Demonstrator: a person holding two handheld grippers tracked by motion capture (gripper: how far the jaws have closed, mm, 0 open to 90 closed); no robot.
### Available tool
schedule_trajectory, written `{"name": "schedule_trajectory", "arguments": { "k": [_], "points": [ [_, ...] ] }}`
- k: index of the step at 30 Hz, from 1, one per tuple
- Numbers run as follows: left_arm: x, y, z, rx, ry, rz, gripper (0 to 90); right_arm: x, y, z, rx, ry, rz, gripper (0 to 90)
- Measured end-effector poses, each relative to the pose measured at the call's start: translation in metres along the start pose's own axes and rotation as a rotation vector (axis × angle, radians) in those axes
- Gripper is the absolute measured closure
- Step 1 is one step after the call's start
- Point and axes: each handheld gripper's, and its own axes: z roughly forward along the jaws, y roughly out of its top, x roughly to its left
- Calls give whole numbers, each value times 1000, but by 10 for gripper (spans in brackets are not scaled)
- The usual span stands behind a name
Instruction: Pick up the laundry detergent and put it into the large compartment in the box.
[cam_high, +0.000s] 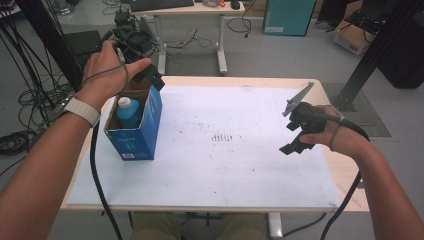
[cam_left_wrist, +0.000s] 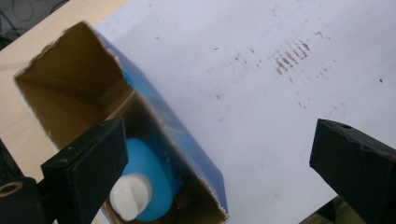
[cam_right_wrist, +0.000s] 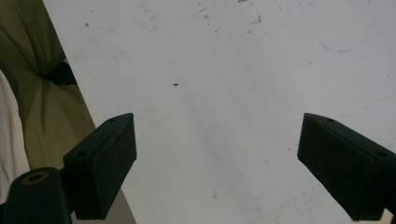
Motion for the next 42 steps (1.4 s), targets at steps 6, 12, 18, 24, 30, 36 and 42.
{"name": "schedule_trajectory", "arguments": {
  "k": [6,12,18,24,30,36,42],
  "points": [
    [-17,14,4,19,-35,121,45,-3,-3,0,-3,3,9,118],
    [-34,28,8,15,-83,259,48,-6,-4,-1,-9,9,14,118],
    [-52,40,13,10,-135,389,50,-9,-5,-2,-14,9,29,118],
    [-68,51,28,39,-151,498,50,-12,-9,0,-10,15,44,118],
    [-81,55,38,44,-176,576,52,-14,-12,1,-7,16,57,117],
    [-91,56,46,46,-194,611,54,-15,-11,1,-7,16,59,116],
    [-99,56,56,61,-195,645,55,-17,-11,3,-11,19,62,116]
  ]
}}
